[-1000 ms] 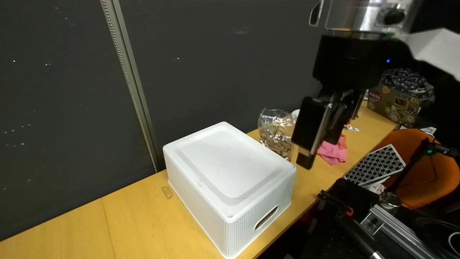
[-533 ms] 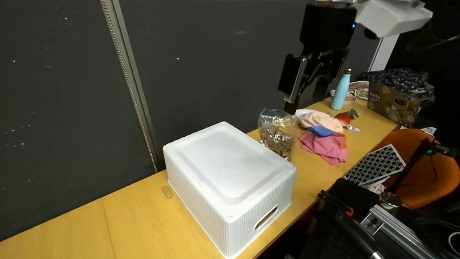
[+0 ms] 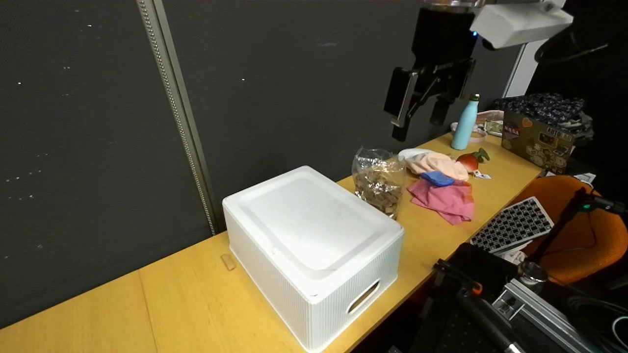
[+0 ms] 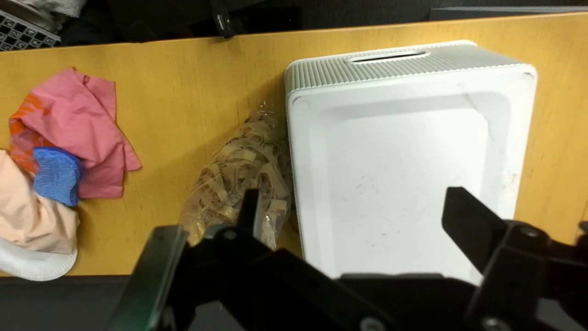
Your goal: Place some rubber bands from the plastic on top of the white container.
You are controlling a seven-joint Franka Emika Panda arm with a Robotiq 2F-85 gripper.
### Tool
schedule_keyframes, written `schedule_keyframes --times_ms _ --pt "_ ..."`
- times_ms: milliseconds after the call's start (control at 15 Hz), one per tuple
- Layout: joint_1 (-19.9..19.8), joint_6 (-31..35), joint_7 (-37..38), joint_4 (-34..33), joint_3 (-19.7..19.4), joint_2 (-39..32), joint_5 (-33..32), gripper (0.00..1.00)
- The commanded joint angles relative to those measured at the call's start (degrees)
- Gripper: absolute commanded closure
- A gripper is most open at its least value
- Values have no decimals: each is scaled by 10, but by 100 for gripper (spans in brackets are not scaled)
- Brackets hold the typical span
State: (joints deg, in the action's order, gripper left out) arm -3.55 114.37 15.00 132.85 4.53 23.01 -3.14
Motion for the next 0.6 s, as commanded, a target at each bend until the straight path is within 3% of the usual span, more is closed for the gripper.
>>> schedule_keyframes --times_ms 0,533 --pt "3 4 6 -4 -4 -2 -10 0" --pt "-27 70 -2 -18 -29 -30 -47 0"
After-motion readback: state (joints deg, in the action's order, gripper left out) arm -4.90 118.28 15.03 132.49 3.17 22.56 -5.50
